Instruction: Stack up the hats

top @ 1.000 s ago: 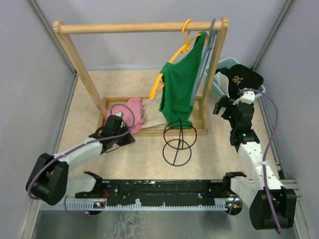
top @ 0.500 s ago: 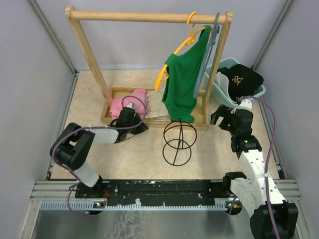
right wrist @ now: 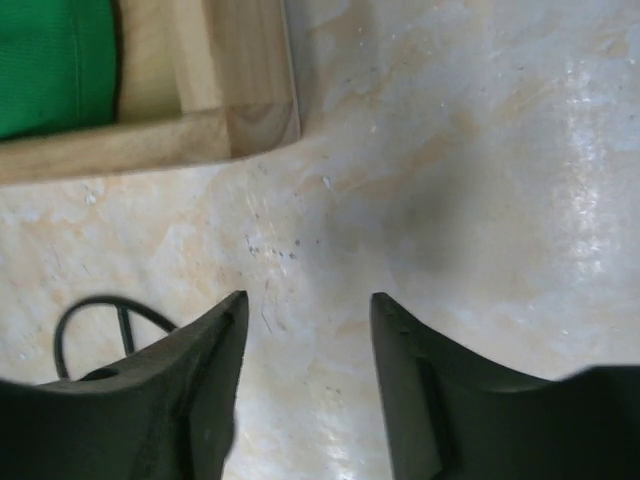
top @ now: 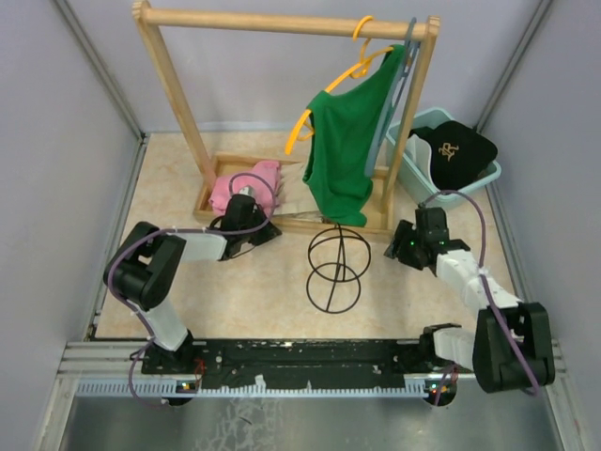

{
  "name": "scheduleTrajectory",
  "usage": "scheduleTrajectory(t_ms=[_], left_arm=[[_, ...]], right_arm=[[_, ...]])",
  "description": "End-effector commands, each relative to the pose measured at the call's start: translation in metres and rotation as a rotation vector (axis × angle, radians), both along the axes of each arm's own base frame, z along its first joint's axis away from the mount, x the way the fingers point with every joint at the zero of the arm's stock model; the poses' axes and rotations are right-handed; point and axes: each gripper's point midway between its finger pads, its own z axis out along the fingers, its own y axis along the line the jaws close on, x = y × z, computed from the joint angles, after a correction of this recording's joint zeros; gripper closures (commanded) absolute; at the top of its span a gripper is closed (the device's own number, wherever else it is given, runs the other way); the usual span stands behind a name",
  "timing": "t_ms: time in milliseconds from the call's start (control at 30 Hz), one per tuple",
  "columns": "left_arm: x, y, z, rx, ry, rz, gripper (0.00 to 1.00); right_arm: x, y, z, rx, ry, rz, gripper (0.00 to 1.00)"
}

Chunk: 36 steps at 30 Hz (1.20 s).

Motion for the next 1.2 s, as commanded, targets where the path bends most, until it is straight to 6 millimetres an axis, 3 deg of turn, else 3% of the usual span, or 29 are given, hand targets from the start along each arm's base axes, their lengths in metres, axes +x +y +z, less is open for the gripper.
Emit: scheduleTrajectory(t_ms=[0,67,333,533,733,967,1167], left_arm=[[0.027,0.025,0.005,0.005,-0.053,0.103,1.0],[0.029,0.033,0.007,0.004,-0.055,0.121,1.0],[0.038,0.053,0.008,-0.017,-0.063,0.157,1.0],[0.048,0.053,0.006,-0.035,-0.067,0.165,1.0],[0.057,0.051,0.006,-0.061,-0.083,0.169,1.0],[0.081,0.052,0.011,-0.095,-0.125,0.192,1.0],[0.103,0.041,0.01,-0.148,-0.147,0.177,1.0]], right_arm=[[0.042,0.009,0.016,0.044,-0.073,-0.031,0.59],[0.052,0.007,0.013,0.028,-0.074,-0.044,0.68],[0.077,-0.014,0.009,-0.073,-0.069,-0.126,0.81],[0.115,-0.016,0.001,-0.101,-0.086,-0.158,0.87],[0.153,0.018,-0.007,-0.062,-0.086,-0.093,0.92],[0.197,0.078,0.001,-0.024,-0.114,0.011,0.92],[0.251,0.119,0.021,0.005,-0.16,0.076,0.92]])
